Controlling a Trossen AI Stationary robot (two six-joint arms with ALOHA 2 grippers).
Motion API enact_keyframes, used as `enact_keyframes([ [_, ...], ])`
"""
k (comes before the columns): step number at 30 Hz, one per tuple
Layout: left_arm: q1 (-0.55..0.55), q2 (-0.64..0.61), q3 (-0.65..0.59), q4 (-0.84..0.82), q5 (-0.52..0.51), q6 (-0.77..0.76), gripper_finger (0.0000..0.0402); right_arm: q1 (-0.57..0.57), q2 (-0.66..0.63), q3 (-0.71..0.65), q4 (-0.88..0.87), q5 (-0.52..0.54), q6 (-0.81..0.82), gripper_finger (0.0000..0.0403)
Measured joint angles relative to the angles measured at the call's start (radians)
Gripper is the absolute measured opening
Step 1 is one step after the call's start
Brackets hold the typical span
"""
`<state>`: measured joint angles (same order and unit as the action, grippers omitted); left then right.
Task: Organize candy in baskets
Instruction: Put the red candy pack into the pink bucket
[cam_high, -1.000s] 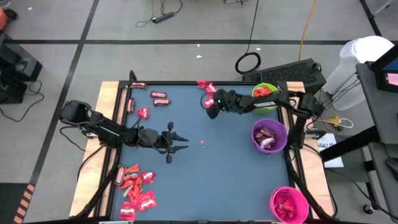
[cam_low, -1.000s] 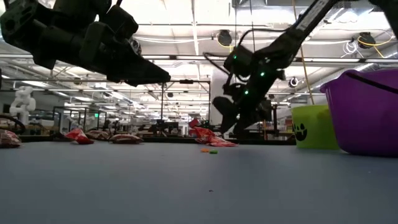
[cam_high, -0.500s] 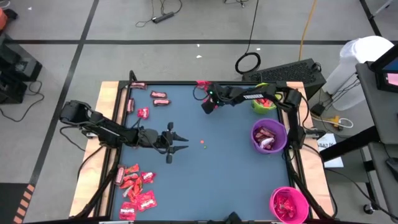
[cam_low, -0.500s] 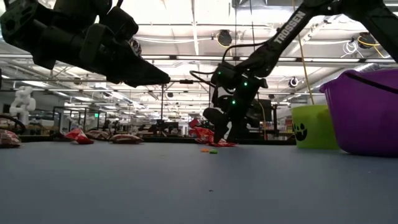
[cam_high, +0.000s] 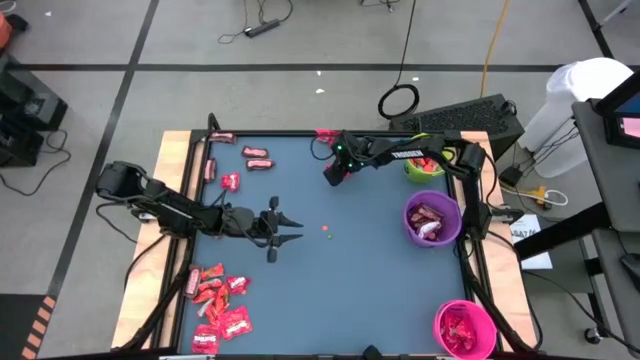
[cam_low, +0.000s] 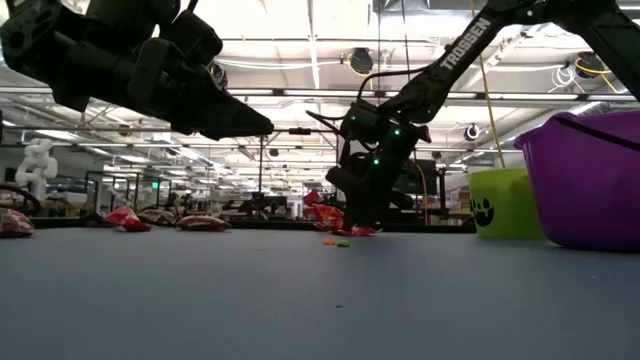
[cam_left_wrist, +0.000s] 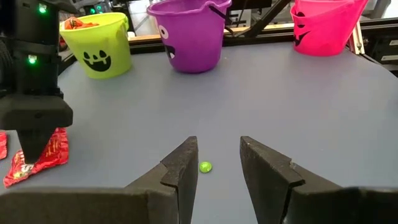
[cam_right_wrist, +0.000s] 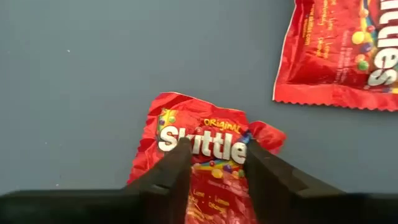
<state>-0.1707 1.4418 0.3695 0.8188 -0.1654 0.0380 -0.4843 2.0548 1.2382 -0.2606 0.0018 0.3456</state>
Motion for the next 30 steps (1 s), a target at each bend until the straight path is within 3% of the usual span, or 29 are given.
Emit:
enact_keyframes([
  [5, 0.000, 0.000, 0.000, -0.003, 0.000, -0.001, 0.0128, 0.000, -0.001, 0.000, -0.002, 0.001, -0.018, 0.0064],
  [11, 0.000, 0.000, 0.000, -0.015, 0.000, -0.005, 0.0128, 0.008, -0.005, -0.002, 0.001, 0.030, -0.084, 0.0025],
  [20, 0.000, 0.000, 0.000, -0.017, 0.000, -0.005, 0.0128, 0.092, -0.177, -0.011, -0.125, 0.061, -0.137, 0.0014],
  [30, 0.000, 0.000, 0.000, -0.021, 0.000, 0.001, 0.0128, 0.298, -0.465, -0.007, -0.461, 0.070, -0.066, 0.0014],
])
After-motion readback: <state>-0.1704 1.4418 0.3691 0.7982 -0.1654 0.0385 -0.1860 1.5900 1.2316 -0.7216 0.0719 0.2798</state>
